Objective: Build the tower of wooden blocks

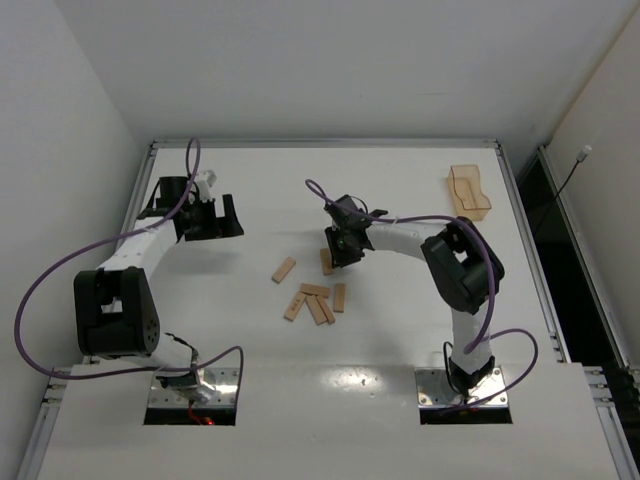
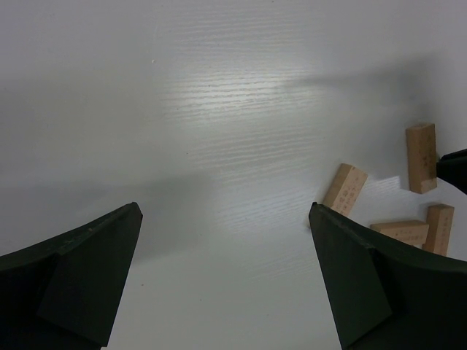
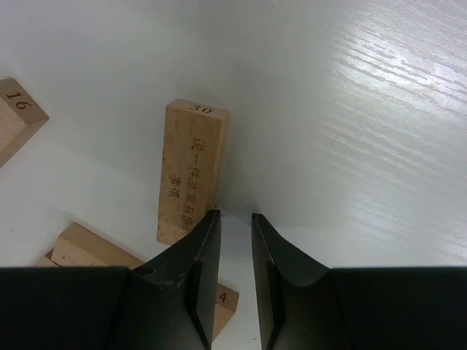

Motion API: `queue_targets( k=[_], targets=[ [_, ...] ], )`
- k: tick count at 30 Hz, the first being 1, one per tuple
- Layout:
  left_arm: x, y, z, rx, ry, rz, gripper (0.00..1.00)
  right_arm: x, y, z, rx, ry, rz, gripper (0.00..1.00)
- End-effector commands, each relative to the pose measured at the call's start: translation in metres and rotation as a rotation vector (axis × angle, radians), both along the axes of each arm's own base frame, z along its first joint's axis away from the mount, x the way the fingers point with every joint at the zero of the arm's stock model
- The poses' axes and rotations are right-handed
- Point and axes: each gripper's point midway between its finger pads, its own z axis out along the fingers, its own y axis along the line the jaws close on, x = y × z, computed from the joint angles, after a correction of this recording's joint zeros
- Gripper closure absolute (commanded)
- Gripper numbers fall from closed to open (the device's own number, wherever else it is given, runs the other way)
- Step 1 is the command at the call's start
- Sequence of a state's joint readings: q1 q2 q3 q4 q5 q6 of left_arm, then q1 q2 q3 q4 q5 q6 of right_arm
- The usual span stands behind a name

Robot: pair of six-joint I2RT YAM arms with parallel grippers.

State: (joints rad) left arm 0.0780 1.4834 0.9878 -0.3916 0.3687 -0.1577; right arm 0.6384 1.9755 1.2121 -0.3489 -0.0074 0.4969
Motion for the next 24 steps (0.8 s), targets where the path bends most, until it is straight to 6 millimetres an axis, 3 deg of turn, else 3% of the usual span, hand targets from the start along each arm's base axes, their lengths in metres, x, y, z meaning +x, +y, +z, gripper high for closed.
queue_targets(
  k=[1, 8, 11, 17, 24],
  targets=[
    [0.008, 0.0, 0.019, 0.014, -0.078, -0.013, 0.0, -0.023, -0.004, -0.014, -0.022, 0.081, 0.004, 0.79],
    [0.008, 0.0, 0.019, 0.014, -0.078, -0.013, 0.0, -0.02, -0.007, -0.006, -0.026, 0.052, -0.005, 0.76],
    [0.003, -0.002, 0.013, 0.005, -0.061, -0.019, 0.0, -0.019, -0.018, -0.009, -0.054, 0.044, -0.029, 0.76],
    [-0.016, -0.033, 0.019, 0.012, -0.097, -0.102, 0.0, 0.006, -0.059, 0.013, -0.081, -0.045, -0.133, 0.72],
    [-0.045, -0.075, 0.008, 0.059, -0.079, -0.231, 0.0, 0.046, -0.109, 0.047, -0.158, -0.165, -0.166, 0.72]
  ],
)
